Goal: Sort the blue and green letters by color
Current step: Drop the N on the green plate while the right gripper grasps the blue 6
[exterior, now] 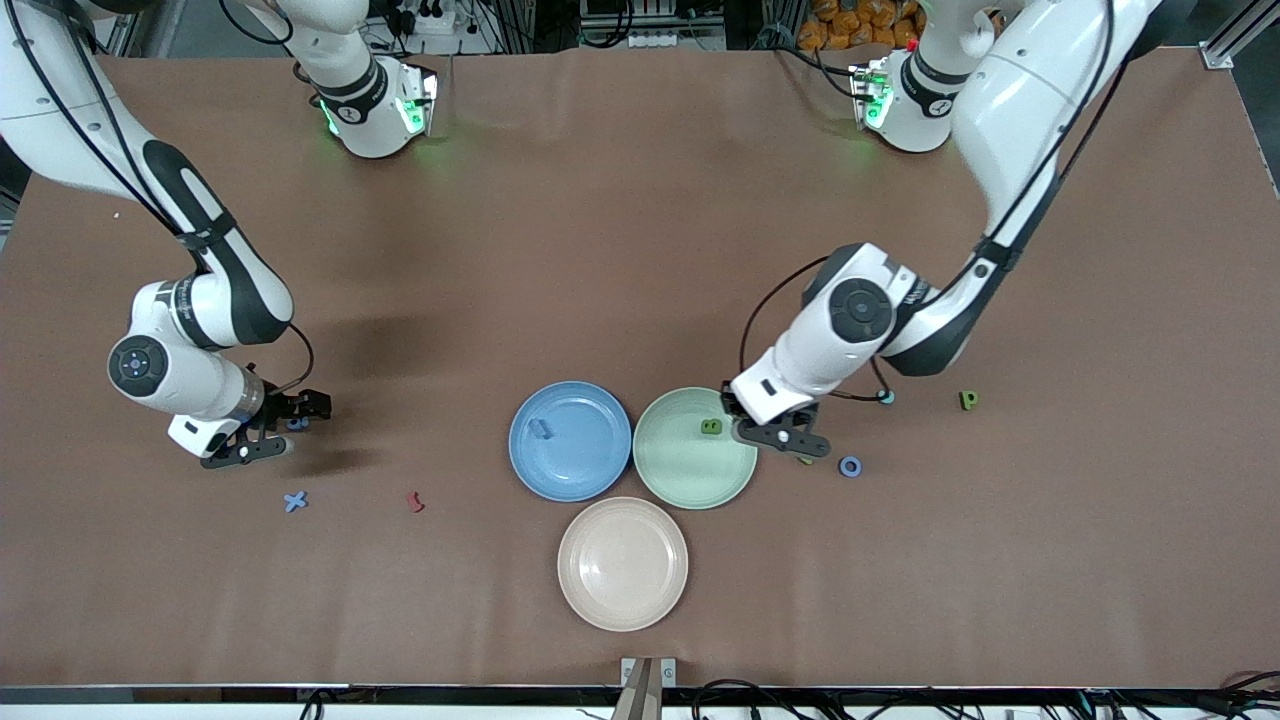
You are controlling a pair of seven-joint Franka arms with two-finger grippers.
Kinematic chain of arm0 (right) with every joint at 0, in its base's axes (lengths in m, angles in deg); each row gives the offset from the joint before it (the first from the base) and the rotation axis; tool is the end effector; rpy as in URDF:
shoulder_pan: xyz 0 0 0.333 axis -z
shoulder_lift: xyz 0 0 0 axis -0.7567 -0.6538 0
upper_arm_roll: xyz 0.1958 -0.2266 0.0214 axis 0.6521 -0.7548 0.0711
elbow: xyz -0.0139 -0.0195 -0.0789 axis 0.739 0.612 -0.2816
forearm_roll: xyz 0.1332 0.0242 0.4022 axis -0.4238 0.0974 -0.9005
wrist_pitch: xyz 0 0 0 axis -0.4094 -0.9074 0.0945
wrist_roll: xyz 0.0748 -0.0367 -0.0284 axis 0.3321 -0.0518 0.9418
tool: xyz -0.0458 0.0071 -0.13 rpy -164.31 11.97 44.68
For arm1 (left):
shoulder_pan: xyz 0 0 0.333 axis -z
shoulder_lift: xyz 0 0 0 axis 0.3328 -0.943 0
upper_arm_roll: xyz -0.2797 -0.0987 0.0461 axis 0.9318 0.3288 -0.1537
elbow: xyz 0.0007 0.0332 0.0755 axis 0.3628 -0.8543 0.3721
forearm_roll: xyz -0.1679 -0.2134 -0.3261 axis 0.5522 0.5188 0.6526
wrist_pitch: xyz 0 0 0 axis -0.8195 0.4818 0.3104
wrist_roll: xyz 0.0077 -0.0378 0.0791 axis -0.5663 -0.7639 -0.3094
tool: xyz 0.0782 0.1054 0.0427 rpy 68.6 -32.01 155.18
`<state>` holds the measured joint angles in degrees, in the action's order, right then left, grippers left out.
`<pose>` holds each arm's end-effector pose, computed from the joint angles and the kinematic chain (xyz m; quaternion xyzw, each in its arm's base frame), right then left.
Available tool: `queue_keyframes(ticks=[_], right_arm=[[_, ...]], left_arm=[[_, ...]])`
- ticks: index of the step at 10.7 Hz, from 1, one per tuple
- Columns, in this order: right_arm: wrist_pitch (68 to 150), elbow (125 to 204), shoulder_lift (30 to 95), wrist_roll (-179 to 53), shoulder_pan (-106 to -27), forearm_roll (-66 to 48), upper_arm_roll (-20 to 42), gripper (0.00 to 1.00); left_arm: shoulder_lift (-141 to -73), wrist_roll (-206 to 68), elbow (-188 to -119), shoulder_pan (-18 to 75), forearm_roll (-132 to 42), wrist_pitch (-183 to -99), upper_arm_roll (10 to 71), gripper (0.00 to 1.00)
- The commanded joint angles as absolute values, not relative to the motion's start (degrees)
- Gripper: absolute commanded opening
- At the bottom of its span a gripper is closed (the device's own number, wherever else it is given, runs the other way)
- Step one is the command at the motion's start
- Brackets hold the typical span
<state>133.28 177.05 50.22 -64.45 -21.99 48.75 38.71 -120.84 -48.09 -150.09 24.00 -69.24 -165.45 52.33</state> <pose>0.6158 -0.0501 0.1022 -0.9940 -0.1051 0.0308 0.0026 0.6109 -0.3802 0.1997 0.9881 -0.0975 0.0544 0.1058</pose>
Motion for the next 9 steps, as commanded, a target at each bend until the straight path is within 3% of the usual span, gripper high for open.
queue_keyframes(ticks=[1,2,3,4,5,9], right_arm=[[134.56,177.52,49.36,-64.35,-20.26,50.74,39.51,1.0],[134.47,177.52,49.36,-64.44,-20.26,50.74,39.51,1.0],[134.47,177.43,49.27,-64.44,-20.26,50.74,39.51,0.83],[134.47,177.43,49.27,-64.52,-20.26,50.66,39.51,0.29],[134.38,177.34,49.27,-65.05,-20.34,50.66,39.51,0.0],[133.59,176.47,49.36,-66.8,-21.31,50.13,39.69,0.0]], left_arm=[[-127.82,-45.91,-141.68,27.86,-68.19,-164.54,50.35,0.33],[-128.79,-45.91,-139.92,29.27,-68.19,-164.54,49.29,0.53],[-129.93,-45.82,-138.34,30.67,-68.19,-164.72,48.24,1.0],[-129.68,-45.99,-138.06,31.21,-68.27,-164.89,47.36,1.0],[-129.15,-46.26,-137.97,30.78,-68.36,-164.9,46.56,1.0],[-127.04,-55.08,-138.58,23.93,-71.09,-161.58,45.85,1.0]])
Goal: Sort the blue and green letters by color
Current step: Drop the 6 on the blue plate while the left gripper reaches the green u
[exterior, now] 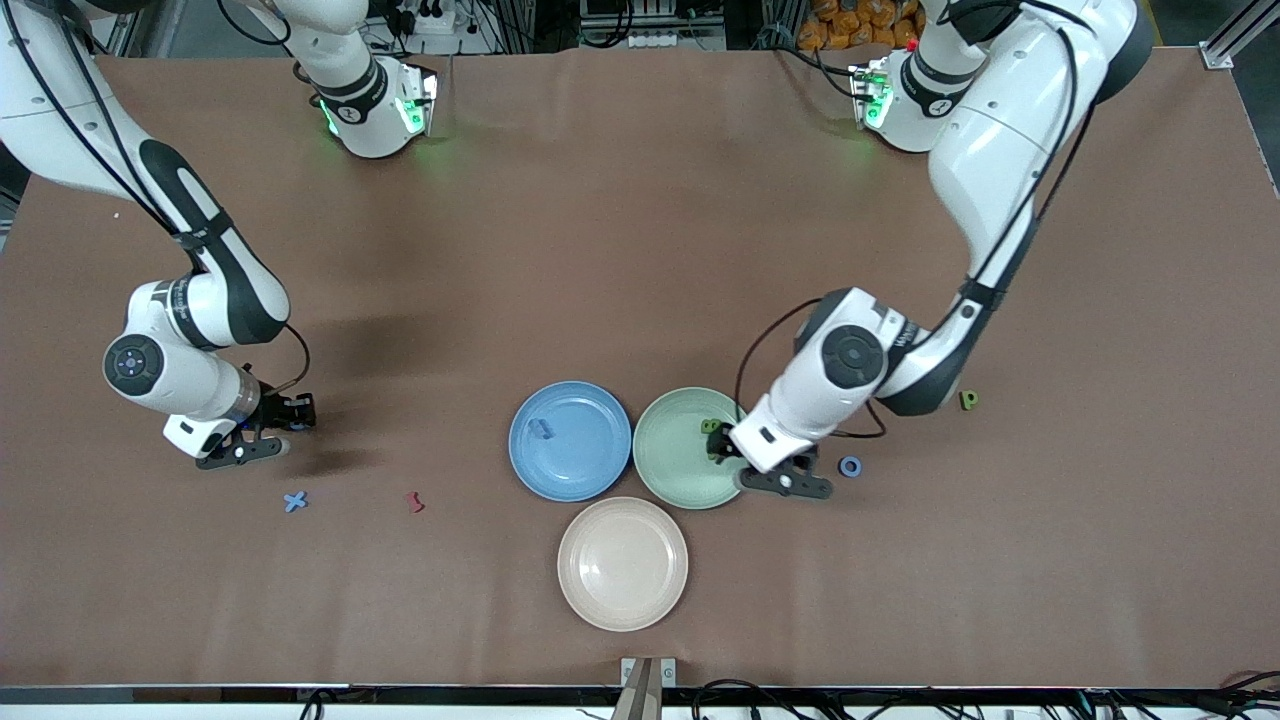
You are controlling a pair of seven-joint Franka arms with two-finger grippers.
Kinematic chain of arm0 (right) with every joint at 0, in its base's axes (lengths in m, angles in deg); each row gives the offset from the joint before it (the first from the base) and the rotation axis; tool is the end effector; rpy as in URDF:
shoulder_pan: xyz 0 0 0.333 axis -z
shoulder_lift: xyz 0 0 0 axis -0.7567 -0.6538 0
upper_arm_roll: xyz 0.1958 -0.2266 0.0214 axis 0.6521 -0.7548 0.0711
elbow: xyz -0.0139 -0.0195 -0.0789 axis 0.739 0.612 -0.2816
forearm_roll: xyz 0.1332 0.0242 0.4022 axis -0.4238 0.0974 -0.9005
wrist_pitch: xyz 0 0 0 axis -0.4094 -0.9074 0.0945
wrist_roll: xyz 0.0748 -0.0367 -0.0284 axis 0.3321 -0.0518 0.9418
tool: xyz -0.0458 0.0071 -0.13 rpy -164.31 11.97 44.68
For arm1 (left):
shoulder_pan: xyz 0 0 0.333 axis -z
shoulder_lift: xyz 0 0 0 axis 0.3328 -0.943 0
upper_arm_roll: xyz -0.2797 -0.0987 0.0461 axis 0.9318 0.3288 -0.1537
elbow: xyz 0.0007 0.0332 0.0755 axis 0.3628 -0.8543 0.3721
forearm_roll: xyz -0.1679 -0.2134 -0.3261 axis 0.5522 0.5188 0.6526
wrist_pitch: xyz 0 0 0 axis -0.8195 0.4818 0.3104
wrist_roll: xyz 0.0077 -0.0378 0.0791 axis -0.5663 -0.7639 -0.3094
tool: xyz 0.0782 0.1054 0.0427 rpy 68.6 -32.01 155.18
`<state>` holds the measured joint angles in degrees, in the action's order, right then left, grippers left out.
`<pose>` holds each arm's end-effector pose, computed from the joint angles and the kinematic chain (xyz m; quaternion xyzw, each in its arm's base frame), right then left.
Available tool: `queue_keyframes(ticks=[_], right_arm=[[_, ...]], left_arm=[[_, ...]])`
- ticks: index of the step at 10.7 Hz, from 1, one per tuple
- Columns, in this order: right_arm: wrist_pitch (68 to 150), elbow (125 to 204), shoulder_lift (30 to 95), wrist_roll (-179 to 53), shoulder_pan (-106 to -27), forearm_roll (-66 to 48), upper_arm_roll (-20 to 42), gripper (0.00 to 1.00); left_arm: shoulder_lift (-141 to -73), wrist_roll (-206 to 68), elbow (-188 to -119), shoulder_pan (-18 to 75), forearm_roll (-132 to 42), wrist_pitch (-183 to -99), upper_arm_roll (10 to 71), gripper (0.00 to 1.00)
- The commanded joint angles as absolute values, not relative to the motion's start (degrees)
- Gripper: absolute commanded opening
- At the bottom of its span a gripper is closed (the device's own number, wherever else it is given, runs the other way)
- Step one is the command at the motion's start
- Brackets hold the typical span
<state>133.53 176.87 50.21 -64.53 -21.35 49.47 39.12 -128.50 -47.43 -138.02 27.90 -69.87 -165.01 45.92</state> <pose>0.6179 -0.0532 0.1046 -0.9940 -0.1064 0.0259 0.0002 0.6726 -0.3606 0.1821 0.9901 -0.0599 0.0838 0.0955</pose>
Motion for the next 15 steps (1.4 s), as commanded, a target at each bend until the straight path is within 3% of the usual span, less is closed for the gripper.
queue_keyframes(ticks=[1,4,6,7,9,12,15], right_arm=[[132.72,176.12,49.53,-68.99,-22.01,50.04,39.95,0.0],[123.16,172.17,49.89,-81.97,-25.7,49.95,44.06,0.0],[122.61,171.54,49.54,-91.28,-26.4,49.95,47.85,0.0],[123.04,171.54,49.27,-95.59,-27.71,49.26,48.47,0.0],[123.13,168.32,49.27,-99.76,-33.06,37.63,48.57,0.0],[123.22,162.16,47.78,-100.55,-40.0,19.85,48.22,0.0],[126.72,158.98,45.76,-106.61,-43.89,16.21,47.69,0.0]], left_arm=[[-126.69,-60.7,-138.67,22.35,-71.17,-160.34,45.77,1.0],[-126.25,-68.14,-141.12,21.1,-72.04,-158.14,45.68,1.0],[-126.77,-68.41,-142.27,21.45,-73.19,-158.04,45.76,0.99],[-127.03,-68.84,-142.54,21.81,-73.28,-157.87,45.76,0.86],[-127.13,-69.89,-142.54,22.77,-73.72,-157.08,45.76,0.85],[-128.09,-71.13,-142.63,23.91,-76.6,-157.07,45.76,0.71],[-128.53,-71.13,-142.63,24.09,-77.77,-156.9,45.68,0.64]])
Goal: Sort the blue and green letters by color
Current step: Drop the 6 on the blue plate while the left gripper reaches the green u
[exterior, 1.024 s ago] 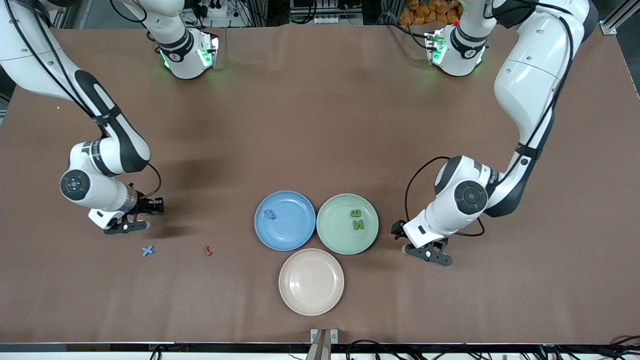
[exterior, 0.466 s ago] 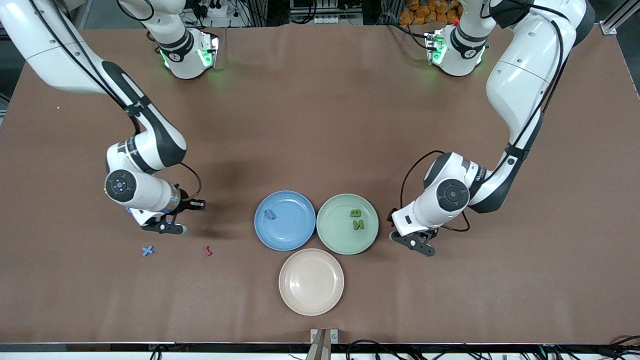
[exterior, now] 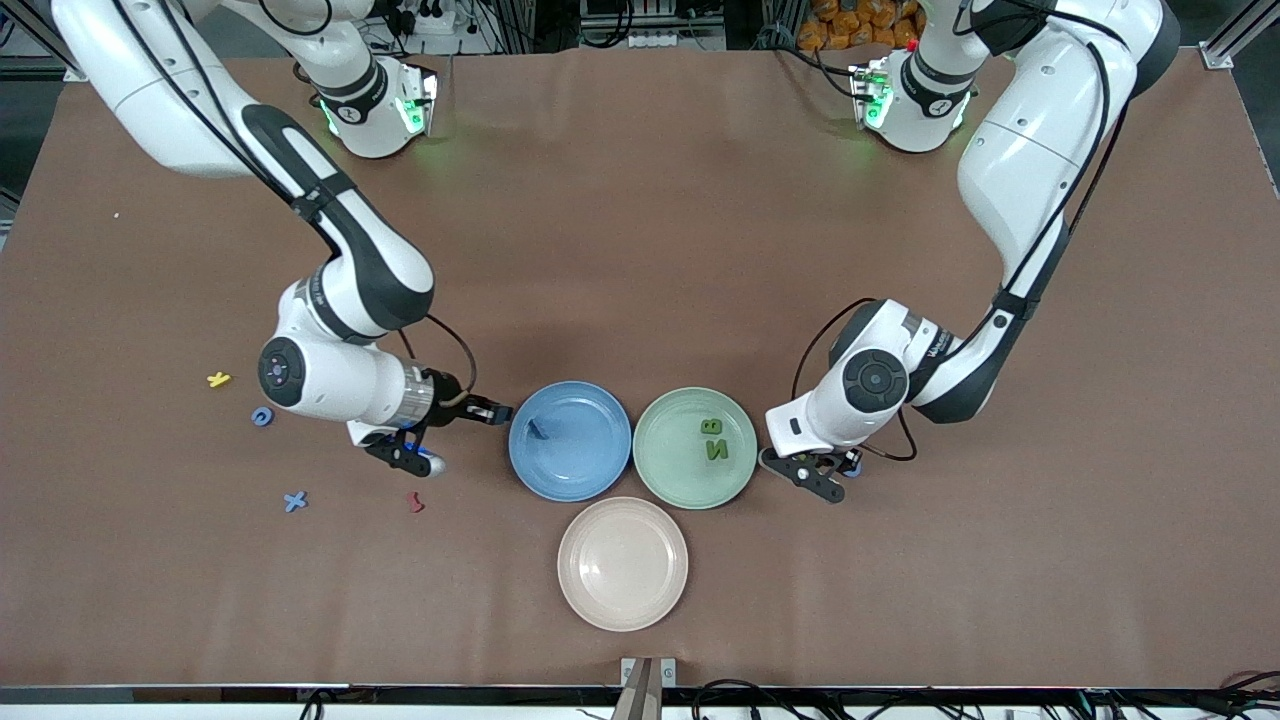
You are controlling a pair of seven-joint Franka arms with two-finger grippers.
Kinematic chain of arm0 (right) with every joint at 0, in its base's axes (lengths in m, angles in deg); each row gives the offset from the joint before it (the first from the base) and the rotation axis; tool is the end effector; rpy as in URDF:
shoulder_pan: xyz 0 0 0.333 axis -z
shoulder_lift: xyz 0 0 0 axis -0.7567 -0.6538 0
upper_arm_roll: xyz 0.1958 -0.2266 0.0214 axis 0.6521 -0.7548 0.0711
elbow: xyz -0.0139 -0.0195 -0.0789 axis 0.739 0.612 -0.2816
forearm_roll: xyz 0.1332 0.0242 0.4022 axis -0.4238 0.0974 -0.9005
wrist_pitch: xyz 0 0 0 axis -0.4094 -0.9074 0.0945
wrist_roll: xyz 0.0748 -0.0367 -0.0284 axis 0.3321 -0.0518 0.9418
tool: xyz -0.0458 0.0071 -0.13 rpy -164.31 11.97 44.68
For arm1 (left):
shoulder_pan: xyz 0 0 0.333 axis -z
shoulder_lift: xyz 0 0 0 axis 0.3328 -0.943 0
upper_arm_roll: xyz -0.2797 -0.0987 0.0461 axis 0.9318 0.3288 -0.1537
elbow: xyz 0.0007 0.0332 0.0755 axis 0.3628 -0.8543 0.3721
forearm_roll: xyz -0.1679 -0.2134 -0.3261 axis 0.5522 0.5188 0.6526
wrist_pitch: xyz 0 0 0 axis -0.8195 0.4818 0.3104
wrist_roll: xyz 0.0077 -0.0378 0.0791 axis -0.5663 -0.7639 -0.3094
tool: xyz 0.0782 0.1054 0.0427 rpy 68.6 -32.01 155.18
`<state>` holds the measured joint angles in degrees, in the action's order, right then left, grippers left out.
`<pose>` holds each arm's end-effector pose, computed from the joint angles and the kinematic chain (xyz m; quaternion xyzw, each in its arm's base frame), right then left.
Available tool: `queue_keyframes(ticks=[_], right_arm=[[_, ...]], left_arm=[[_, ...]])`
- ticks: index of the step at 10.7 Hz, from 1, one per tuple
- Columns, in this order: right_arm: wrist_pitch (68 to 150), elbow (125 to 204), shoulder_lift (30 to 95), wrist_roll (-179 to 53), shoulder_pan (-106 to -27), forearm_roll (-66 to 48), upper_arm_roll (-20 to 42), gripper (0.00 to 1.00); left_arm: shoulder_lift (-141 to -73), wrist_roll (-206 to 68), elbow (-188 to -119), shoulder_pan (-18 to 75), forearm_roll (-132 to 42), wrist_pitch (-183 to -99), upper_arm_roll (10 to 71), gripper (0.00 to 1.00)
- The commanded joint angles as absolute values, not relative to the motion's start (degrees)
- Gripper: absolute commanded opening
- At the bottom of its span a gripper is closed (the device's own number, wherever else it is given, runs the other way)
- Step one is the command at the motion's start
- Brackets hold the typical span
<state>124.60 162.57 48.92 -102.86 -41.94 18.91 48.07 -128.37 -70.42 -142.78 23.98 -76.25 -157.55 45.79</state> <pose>0.6423 0.2717 0.2121 -0.9586 0.1835 0.0960 0.1957 0.6545 -0.3019 0.1319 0.9619 -0.2728 0.0178 0.0088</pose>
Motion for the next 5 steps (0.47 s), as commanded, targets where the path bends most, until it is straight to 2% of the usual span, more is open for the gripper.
queue_keyframes(ticks=[1,2,3,4,5], right_arm=[[128.82,158.89,45.15,-107.41,-44.59,13.94,47.69,0.0],[129.63,158.28,45.14,-107.5,-45.91,11.74,47.69,0.0],[129.72,157.75,45.14,-107.5,-46.62,11.29,47.51,0.69],[129.72,157.83,45.23,-107.5,-46.45,11.11,47.42,1.0],[129.46,157.83,45.23,-107.68,-45.92,11.02,47.42,1.0]], left_arm=[[-129.05,-71.13,-142.54,24.09,-77.77,-156.9,45.68,0.64],[-129.15,-71.22,-142.45,24.09,-77.85,-156.9,45.68,0.64],[-129.32,-71.39,-142.28,24.01,-78.46,-156.9,45.68,0.64],[-129.67,-71.66,-142.01,24.01,-79.08,-156.9,45.68,0.64],[-129.76,-71.66,-142.01,24.01,-79.08,-156.9,45.59,0.64]])
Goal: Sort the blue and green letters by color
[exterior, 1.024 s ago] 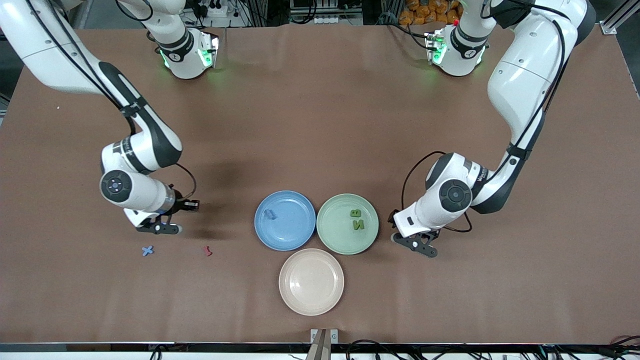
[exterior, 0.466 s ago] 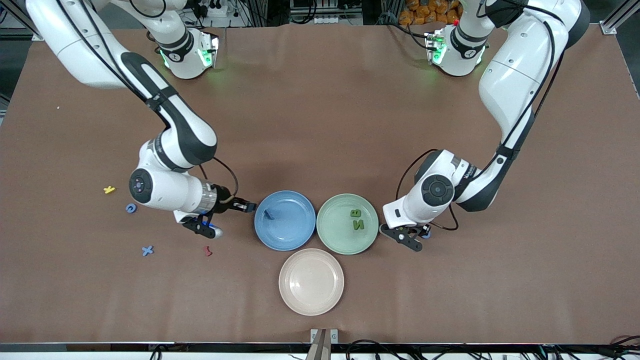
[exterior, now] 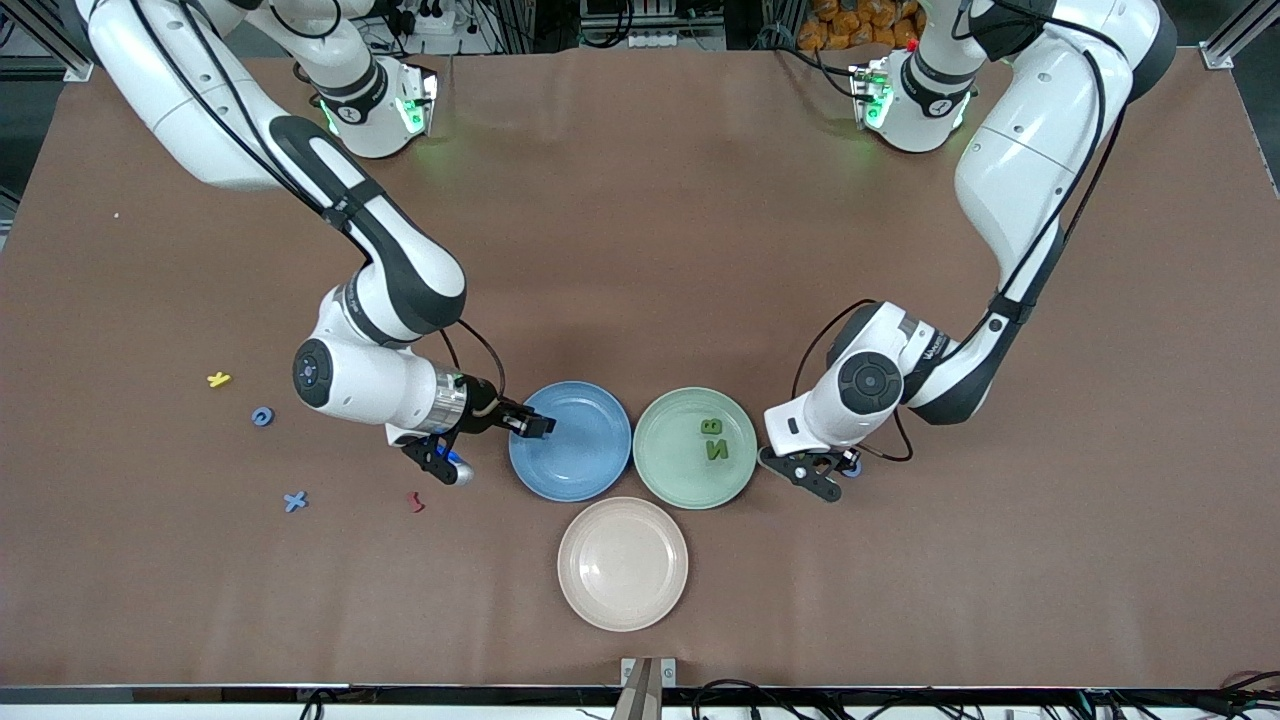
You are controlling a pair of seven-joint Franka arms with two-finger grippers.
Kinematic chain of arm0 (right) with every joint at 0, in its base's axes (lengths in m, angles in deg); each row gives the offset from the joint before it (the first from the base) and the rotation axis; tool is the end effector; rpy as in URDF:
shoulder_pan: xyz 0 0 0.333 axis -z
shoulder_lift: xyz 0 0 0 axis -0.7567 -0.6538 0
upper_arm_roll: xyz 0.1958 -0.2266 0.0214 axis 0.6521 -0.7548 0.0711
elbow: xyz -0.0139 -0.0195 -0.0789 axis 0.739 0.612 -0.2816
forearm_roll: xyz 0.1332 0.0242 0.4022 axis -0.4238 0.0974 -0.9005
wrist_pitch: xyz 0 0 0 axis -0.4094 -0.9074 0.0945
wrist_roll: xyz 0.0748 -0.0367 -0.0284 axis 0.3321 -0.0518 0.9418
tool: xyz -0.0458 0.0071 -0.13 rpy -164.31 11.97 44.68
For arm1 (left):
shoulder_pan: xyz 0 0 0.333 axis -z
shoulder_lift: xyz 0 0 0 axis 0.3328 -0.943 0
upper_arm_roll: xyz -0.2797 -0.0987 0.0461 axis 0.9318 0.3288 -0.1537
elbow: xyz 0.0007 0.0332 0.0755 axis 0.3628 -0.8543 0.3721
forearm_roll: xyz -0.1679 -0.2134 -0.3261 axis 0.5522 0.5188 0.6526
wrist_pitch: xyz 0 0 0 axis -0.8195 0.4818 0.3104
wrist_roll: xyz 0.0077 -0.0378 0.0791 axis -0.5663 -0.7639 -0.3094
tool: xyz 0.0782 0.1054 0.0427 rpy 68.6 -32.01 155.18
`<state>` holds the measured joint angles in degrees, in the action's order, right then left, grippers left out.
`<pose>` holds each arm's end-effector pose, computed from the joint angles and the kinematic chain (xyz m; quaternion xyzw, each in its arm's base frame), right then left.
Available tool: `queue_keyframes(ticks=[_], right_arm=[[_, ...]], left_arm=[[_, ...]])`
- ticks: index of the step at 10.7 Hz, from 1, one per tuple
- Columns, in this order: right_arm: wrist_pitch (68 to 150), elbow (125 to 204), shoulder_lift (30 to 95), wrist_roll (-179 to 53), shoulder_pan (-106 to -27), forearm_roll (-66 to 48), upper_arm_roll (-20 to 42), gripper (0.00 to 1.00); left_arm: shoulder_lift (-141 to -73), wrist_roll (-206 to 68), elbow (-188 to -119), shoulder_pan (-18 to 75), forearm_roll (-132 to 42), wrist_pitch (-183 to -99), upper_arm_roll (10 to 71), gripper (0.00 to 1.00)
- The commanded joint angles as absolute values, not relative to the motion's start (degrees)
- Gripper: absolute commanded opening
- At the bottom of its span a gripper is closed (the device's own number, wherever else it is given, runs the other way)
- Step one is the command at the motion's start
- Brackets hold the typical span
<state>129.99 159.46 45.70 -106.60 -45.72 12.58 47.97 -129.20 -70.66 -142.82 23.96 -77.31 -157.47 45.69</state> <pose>0.6491 0.3149 0.2107 -0.9337 0.2370 0.0972 0.2502 0.6520 -0.2997 0.1214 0.9599 -0.2801 0.0120 0.0029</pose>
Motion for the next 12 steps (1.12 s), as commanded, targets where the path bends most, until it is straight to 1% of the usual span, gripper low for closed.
queue_keyframes(ticks=[1,2,3,4,5,7,8,10,11,12], right_arm=[[129.2,157.83,45.32,-107.51,-45.75,11.02,47.42,1.0],[128.76,157.83,45.49,-106.29,-44.87,11.71,47.25,1.0],[125.45,157.92,45.49,-101.92,-42.43,12.68,46.72,1.0],[120.46,157.75,45.75,-93.87,-39.71,13.82,46.72,1.0],[116.75,157.74,46.02,-88.92,-37.77,15.74,45.59,1.0],[115.58,158.09,46.02,-84.83,-37.13,28.88,42.34,1.0],[112.79,158.1,46.02,-85.35,-37.22,34.86,41.19,1.0],[111.97,160.19,47.41,-85.01,-35.39,43.59,40.22,1.0],[114.67,163.95,48.9,-83.26,-31.89,46.24,40.91,1.0],[122.0,170.68,51.79,-82.11,-30.64,48.61,40.92,1.0]], left_arm=[[-129.76,-71.75,-142.01,23.92,-79.17,-156.9,45.59,0.6],[-129.68,-71.83,-142.01,24.01,-79.26,-156.9,44.81,0.57],[-129.76,-71.92,-142.01,24.01,-79.26,-156.9,44.54,0.55],[-129.76,-71.92,-142.01,24.01,-79.26,-156.98,44.53,0.46],[-129.76,-72.01,-141.92,24.01,-79.26,-156.99,44.45,0.31],[-129.76,-71.75,-141.75,24.09,-79.17,-156.9,44.45,0.11],[-129.68,-71.66,-141.66,24.09,-79.0,-156.98,44.45,0.0],[-128.19,-71.14,-141.48,24.01,-78.21,-156.9,44.88,0.0],[-127.31,-70.96,-140.79,24.01,-78.12,-156.9,45.23,0.0],[-126.61,-70.78,-140.26,23.83,-77.51,-156.9,46.63,0.0]])
